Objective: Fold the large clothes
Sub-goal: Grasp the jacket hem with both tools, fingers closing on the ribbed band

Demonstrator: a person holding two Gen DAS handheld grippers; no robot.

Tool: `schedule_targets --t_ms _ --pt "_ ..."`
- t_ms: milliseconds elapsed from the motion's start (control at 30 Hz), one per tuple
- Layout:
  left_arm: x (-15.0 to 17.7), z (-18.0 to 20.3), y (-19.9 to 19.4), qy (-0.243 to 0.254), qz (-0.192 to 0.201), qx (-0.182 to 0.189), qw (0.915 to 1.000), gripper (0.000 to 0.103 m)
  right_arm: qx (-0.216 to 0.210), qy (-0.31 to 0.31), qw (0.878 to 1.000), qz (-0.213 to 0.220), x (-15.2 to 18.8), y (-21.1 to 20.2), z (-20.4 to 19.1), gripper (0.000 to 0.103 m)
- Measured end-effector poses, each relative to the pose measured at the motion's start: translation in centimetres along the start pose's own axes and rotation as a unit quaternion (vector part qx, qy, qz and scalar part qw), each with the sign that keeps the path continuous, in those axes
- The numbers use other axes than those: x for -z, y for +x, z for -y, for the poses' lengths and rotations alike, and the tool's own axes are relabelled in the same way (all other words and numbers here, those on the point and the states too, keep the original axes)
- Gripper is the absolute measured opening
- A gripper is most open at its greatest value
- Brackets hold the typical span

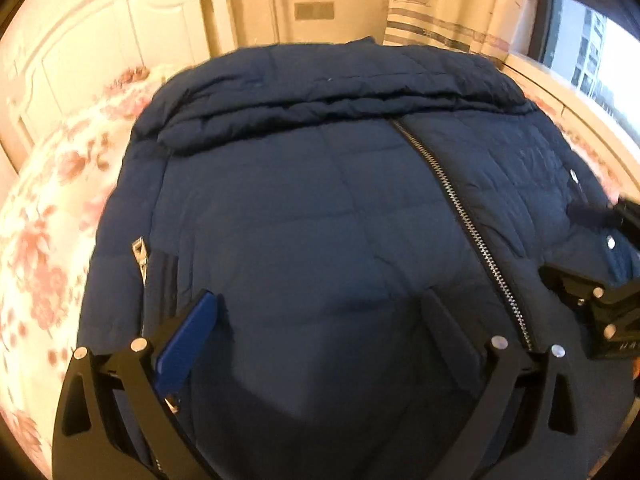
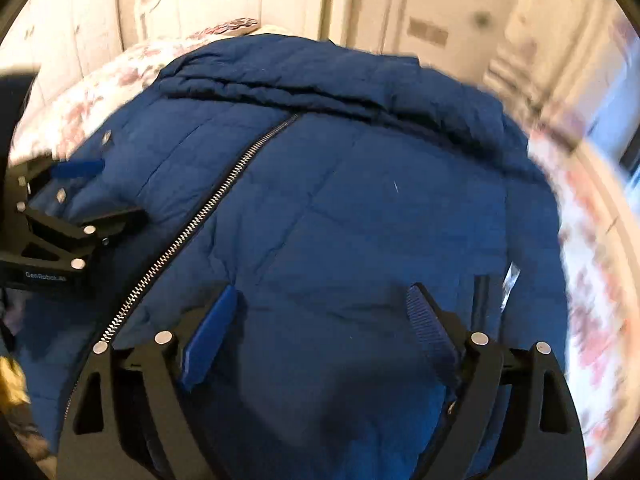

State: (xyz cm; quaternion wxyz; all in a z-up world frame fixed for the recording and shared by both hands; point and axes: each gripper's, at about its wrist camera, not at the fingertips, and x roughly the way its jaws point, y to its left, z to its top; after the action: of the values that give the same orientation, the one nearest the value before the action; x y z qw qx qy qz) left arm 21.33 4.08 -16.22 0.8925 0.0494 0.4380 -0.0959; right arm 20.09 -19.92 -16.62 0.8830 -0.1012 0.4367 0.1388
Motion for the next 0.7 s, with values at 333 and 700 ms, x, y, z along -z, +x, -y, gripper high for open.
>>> schedule_targets --t_ms 333,700 --pt "6.6 1.4 -4.0 0.028 0.055 -0.011 0.9980 0.101 0.010 -0.045 0.998 0.030 5.9 -4.3 -1.4 0.087" --pt "10.2 4.3 -9.1 0.065 0.071 0.012 0.9952 0.101 -0.006 -0.052 0.995 0.085 8.3 -9.2 -3.8 0.085"
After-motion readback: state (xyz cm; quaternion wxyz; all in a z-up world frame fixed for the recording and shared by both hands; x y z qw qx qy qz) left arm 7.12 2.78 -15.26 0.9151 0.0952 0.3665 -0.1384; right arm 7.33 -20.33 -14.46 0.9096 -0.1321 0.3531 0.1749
